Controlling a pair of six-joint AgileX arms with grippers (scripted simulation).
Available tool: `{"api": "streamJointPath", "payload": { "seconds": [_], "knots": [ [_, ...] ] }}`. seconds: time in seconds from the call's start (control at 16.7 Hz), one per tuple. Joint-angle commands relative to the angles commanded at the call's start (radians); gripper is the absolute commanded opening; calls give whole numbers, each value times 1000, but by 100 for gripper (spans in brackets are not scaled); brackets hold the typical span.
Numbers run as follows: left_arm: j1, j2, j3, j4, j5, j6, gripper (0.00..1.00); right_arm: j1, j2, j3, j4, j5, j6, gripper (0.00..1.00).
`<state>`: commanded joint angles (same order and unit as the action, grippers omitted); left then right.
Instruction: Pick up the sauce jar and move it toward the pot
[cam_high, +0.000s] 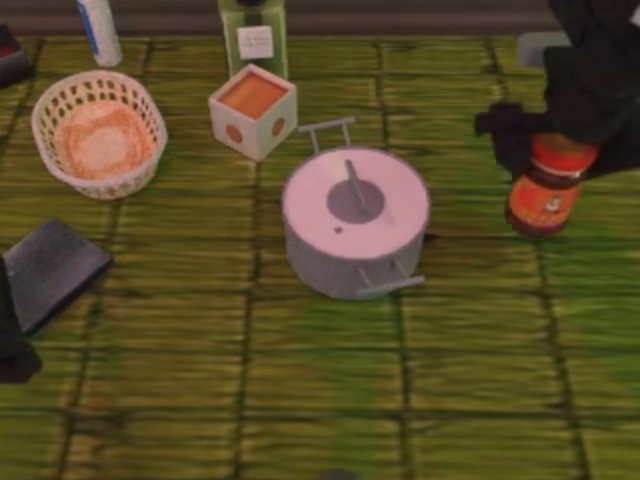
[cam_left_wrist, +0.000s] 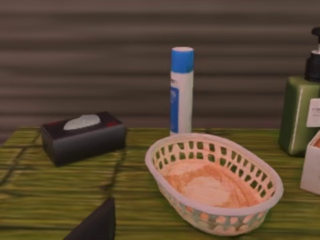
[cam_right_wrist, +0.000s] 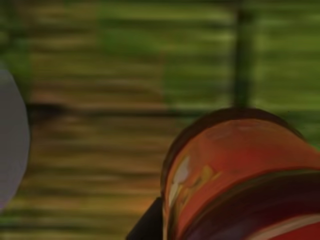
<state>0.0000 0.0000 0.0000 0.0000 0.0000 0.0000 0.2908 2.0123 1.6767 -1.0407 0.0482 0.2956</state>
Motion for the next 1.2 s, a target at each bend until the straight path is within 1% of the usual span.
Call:
{"api": "streamJointPath", "payload": {
  "seconds": [0.36, 0.54, 0.78, 1.02, 1.2],
  "knots": [
    [0, 0, 0, 0, 0, 0, 100, 4, 3, -10, 8, -1, 10, 0],
    [0, 0, 0, 0, 0, 0, 100, 4, 20, -51, 72, -4, 11, 0],
    [0, 0, 0, 0, 0, 0, 100, 6, 54, -118, 173, 2, 9, 0],
    [0, 0, 0, 0, 0, 0, 100, 6, 56, -123, 179, 3, 9, 0],
    [0, 0, 0, 0, 0, 0, 100, 6, 56, -123, 179, 3, 9, 23]
  ]
}}
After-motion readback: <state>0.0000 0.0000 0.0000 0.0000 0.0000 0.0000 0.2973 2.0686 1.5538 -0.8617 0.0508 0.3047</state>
